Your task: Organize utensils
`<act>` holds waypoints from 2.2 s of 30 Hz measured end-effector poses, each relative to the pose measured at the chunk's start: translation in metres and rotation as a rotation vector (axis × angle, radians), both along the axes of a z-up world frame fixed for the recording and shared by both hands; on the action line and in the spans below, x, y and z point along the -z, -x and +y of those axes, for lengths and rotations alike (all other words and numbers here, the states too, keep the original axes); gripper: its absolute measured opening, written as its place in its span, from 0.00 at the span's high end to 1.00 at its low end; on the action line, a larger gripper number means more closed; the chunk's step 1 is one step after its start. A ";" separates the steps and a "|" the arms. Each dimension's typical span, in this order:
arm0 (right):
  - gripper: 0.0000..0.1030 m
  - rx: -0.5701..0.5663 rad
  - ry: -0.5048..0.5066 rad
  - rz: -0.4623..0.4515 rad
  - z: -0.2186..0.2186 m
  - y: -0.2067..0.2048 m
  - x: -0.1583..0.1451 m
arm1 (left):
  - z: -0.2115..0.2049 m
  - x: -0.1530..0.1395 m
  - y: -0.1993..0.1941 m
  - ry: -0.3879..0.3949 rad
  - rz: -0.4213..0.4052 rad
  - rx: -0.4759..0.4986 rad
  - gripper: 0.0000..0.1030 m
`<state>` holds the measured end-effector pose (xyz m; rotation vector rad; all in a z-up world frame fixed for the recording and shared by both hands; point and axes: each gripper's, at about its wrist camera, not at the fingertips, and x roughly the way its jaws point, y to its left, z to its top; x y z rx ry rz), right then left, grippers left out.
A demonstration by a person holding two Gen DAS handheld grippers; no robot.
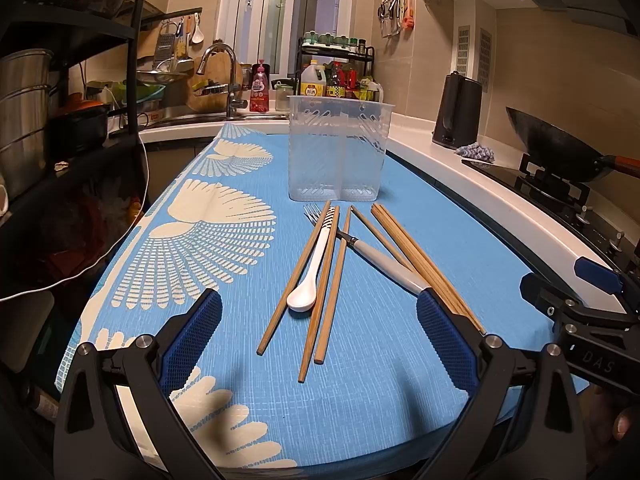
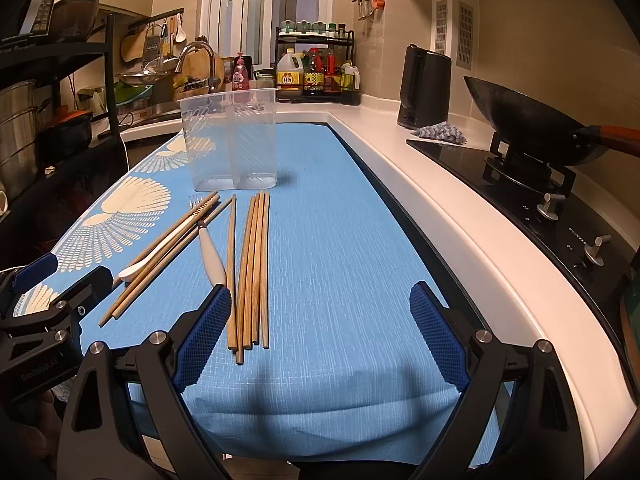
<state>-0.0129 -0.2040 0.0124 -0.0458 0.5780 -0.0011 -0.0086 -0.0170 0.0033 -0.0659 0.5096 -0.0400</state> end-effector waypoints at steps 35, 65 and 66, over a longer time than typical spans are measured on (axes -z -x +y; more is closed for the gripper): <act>0.41 -0.063 -0.071 0.047 0.002 -0.009 0.017 | 0.005 0.007 0.004 0.033 0.026 0.047 0.42; 0.77 -0.177 -0.039 0.085 0.014 -0.041 0.057 | 0.024 0.045 -0.027 -0.001 0.149 -0.037 0.87; 0.78 -0.180 -0.035 0.080 0.015 -0.040 0.058 | 0.023 0.045 -0.027 -0.007 0.149 -0.037 0.90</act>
